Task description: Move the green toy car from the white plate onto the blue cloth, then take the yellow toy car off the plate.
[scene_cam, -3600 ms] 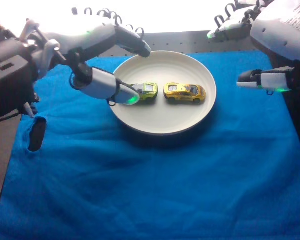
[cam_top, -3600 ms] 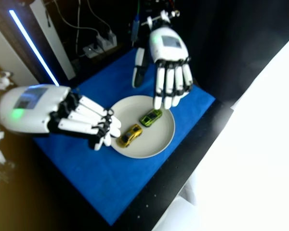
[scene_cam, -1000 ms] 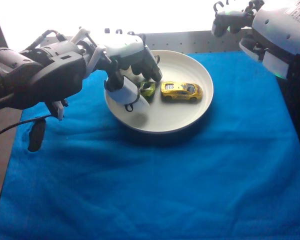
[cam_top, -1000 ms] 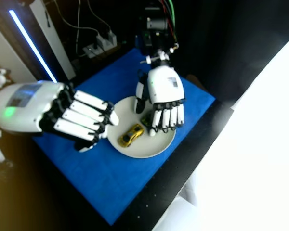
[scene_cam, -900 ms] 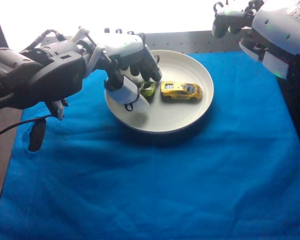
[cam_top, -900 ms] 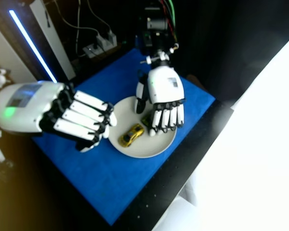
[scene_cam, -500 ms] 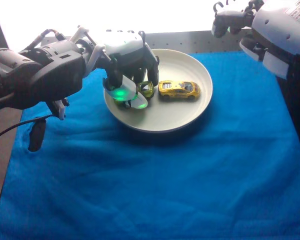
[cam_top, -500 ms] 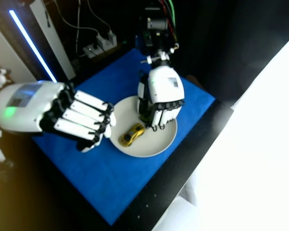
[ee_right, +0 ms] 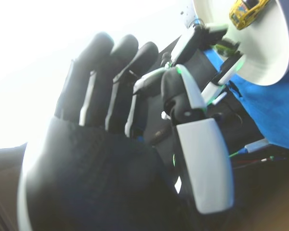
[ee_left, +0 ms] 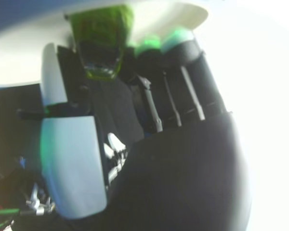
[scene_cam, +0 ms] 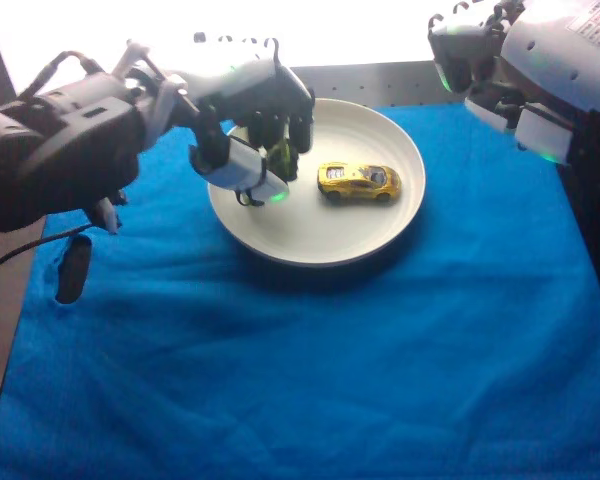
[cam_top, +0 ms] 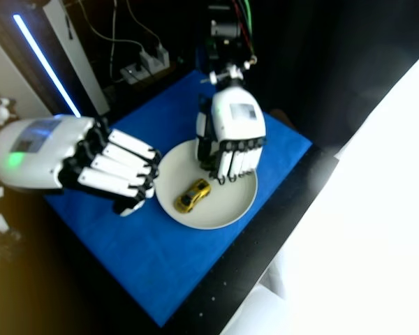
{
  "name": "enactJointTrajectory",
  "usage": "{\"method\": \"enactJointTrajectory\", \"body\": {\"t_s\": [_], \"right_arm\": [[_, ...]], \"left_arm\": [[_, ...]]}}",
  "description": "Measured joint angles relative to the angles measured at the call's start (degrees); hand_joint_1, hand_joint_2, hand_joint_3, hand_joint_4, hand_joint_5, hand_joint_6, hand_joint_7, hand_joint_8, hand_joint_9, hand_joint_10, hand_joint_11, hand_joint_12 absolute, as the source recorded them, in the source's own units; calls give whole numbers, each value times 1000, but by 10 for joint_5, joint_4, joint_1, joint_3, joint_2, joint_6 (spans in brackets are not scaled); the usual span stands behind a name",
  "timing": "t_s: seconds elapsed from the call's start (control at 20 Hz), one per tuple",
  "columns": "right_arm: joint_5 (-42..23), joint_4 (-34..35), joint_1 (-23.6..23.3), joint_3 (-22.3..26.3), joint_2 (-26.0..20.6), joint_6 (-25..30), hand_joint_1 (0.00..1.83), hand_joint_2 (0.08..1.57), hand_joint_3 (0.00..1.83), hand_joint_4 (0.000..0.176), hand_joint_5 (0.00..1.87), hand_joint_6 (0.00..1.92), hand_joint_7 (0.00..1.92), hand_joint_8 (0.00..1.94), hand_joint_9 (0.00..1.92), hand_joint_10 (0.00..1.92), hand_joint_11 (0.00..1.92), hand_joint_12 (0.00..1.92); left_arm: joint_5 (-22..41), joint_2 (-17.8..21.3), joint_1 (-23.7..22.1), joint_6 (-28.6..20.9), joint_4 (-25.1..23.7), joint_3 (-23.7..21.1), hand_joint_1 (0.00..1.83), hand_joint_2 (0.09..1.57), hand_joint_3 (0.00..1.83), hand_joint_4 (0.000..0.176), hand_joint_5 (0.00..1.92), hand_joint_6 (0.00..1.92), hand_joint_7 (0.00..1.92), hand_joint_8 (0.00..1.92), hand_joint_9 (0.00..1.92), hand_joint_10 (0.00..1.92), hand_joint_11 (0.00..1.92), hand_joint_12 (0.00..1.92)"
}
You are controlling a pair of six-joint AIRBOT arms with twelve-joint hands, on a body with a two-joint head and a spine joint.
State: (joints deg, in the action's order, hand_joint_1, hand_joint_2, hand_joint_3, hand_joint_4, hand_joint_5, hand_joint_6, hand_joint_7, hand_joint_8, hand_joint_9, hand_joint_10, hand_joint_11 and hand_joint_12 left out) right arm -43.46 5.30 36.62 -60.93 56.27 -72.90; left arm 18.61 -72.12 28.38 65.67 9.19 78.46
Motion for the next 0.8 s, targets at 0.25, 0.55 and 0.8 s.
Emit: {"method": "enactJointTrajectory", "body": {"t_s": [0.25,0.55,0.8], "right_arm": [[0,0,0,1,0,0,1038,1334,2,0,586,1563,676,1086,560,1478,457,1920],[0,2,0,3,0,0,1147,1300,0,0,544,1538,766,1466,570,1522,457,1921],[0,7,0,3,0,0,1128,1301,0,0,598,1486,717,1521,526,1545,466,1921]], "left_arm": [[75,75,14,-1,-26,-90,1226,1158,1,0,898,970,914,1318,683,1493,263,1920],[176,163,70,-8,-51,-189,1208,1171,0,0,890,1043,868,1320,598,1328,118,1881],[241,223,140,-21,-61,-259,1246,1119,0,0,925,930,1032,1121,536,1577,60,1921]]}}
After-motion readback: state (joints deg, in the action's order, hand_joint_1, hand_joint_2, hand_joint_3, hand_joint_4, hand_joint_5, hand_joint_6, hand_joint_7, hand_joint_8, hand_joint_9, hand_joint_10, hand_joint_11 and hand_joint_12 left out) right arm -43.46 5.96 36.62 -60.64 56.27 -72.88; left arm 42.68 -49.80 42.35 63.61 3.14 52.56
